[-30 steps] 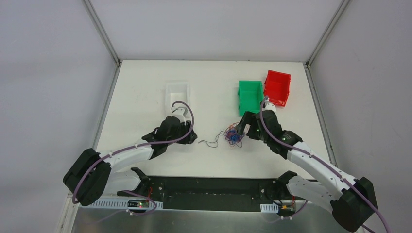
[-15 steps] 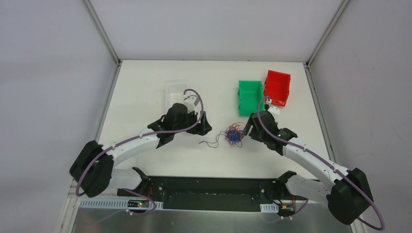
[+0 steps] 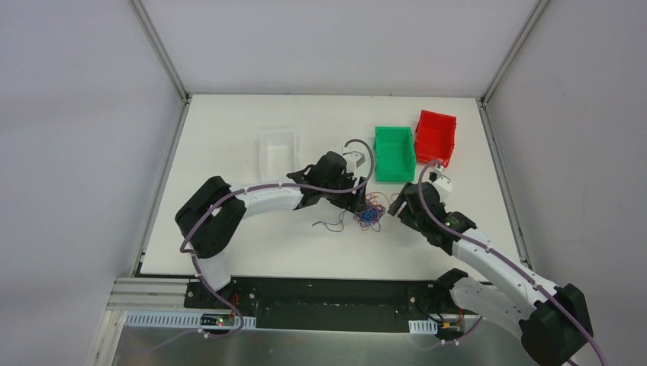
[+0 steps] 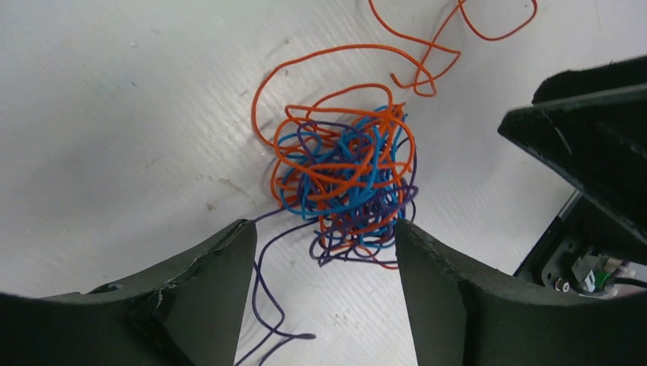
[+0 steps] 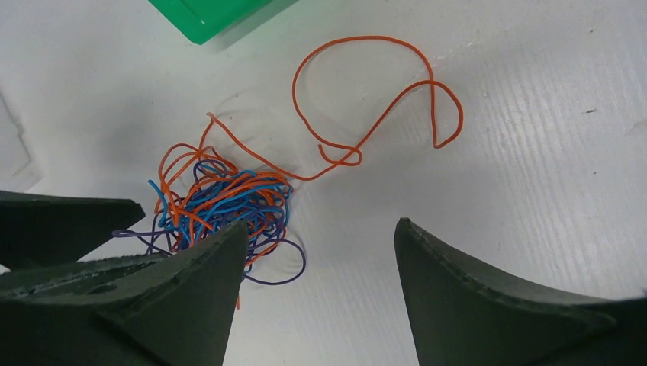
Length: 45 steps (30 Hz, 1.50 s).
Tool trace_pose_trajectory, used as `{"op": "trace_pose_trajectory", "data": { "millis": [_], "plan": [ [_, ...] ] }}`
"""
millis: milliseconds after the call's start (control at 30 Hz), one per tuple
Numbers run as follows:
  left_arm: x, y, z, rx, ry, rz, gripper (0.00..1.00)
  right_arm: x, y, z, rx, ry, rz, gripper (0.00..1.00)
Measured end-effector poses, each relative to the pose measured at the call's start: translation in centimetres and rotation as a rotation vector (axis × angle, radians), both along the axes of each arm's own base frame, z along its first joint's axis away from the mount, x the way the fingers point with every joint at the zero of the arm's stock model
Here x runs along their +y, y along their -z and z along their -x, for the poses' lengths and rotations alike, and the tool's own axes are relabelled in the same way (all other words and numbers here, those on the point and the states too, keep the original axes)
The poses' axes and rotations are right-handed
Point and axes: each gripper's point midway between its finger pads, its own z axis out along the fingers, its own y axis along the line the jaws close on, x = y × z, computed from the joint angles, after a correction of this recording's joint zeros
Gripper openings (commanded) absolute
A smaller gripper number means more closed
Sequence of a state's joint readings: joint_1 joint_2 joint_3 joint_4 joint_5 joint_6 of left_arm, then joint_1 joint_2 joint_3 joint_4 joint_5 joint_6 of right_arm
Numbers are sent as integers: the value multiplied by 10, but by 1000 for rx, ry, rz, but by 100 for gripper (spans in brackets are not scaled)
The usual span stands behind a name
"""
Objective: Untangle the cables
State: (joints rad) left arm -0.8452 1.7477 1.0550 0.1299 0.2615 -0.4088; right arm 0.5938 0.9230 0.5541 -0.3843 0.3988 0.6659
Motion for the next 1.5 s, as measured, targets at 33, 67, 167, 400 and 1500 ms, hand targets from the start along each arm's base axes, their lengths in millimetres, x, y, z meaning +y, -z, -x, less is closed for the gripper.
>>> {"op": "trace_pose_trajectory", "data": {
  "millis": [33, 67, 167, 400, 1500],
  "plan": [
    [-3, 3, -2, 5, 1, -7, 62, 1, 0, 1, -1, -5, -8, 74],
    [-4, 6, -4, 12, -1, -13, 60, 3, 1, 1, 1, -11, -14, 74],
    [-7, 18, -6, 37, 2, -29, 27, 8, 6, 2, 21, -29, -25, 74],
    [1, 37, 2, 81, 7, -82, 0, 31, 33, 5, 133, -102, -61, 75],
    [206, -24, 1, -96, -585, -146, 0, -15, 38, -19, 293, 199, 345, 34]
  ]
}}
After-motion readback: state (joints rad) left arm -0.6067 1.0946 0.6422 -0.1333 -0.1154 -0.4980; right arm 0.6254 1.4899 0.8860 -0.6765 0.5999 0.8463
